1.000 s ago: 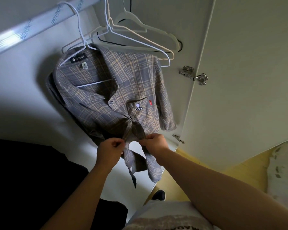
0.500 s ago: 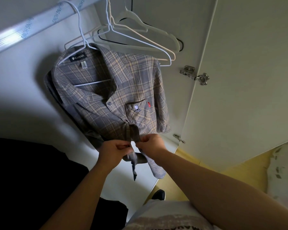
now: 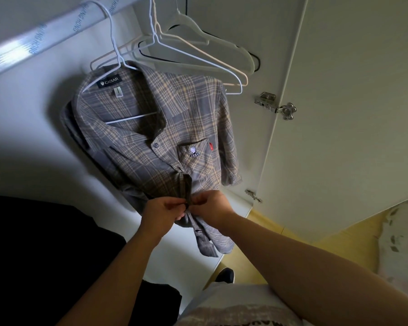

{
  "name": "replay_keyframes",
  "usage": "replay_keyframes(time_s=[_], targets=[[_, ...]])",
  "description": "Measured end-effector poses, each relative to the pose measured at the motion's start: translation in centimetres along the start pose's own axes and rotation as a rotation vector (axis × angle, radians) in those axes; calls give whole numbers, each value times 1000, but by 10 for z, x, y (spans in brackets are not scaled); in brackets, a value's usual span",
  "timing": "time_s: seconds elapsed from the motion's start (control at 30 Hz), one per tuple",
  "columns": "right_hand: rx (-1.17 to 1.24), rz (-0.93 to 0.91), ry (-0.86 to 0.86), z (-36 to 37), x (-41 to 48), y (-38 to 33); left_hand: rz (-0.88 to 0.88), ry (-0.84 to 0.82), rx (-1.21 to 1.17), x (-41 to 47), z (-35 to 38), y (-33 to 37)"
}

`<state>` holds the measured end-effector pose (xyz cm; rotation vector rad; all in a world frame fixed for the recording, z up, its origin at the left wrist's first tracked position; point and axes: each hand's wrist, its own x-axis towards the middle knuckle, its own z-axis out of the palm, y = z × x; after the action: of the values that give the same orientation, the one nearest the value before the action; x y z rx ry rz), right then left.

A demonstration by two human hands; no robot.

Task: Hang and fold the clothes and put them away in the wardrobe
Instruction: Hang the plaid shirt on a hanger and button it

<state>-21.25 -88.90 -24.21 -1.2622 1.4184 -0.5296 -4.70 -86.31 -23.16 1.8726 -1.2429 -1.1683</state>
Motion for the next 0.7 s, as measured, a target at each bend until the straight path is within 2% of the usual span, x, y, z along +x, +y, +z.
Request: replay_keyframes(time_s=[0.27,0.4,0.7], targets=[[33,57,-39,-5,-5,-8,32,37,66,0,0,2],[147,117,-95,-7,-8,-10,24,27,99,1,-2,2],[173,100,-72,-8,-11,-2,33,-61,85,0,-4,1]])
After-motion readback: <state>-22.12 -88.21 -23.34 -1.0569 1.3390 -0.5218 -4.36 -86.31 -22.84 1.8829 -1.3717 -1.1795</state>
